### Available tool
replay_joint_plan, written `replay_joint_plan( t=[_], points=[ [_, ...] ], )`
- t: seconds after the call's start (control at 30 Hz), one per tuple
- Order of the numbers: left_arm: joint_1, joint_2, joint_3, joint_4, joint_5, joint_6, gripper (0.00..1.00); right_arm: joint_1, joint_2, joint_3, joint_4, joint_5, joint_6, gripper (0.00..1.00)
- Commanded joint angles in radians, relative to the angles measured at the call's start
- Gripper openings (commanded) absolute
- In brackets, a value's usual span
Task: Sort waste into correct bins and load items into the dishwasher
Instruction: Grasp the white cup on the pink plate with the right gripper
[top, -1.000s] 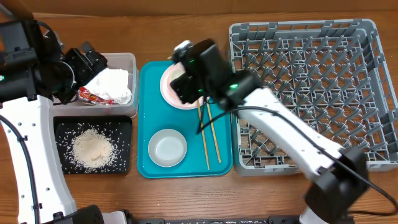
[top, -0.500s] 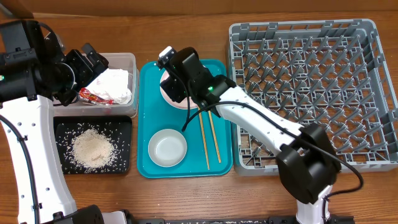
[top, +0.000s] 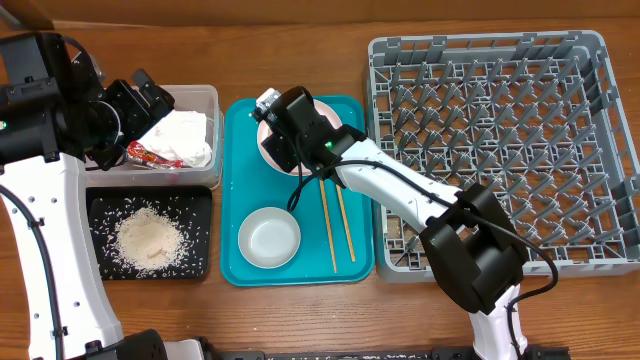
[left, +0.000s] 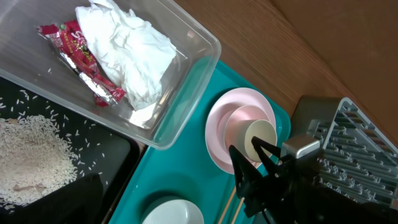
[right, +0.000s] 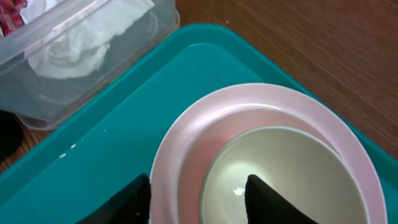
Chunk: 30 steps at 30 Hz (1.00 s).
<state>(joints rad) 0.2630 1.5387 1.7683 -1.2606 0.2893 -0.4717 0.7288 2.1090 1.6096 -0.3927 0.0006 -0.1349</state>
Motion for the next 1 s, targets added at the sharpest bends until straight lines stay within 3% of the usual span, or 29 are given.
replay_joint_plan(
  t=[0.0,0.13,0.33,0.77,0.97],
  points=[
    [-0.002,-0.016,0.021,0.001,0.014,0.000,1.00,0.005,0.014,0.019,-0.024,0.006,-0.037,0.47],
    [-0.002,-0.016,0.021,0.001,0.014,0.000,1.00,0.005,0.014,0.019,-0.028,0.006,-0.057,0.46],
    [-0.002,-0.016,0.021,0.001,0.014,0.000,1.00,0.004,0.014,0.019,-0.059,0.006,-0.057,0.33],
    [-0.002,-0.016,0.021,0.001,0.014,0.000,1.00,0.004,0.014,0.019,-0.070,0.006,-0.057,0.33],
    [-0.002,-0.016,0.021,0.001,0.014,0.000,1.00,0.004,0.014,0.019,-0.088,0.013,-0.057,0.21]
  ],
)
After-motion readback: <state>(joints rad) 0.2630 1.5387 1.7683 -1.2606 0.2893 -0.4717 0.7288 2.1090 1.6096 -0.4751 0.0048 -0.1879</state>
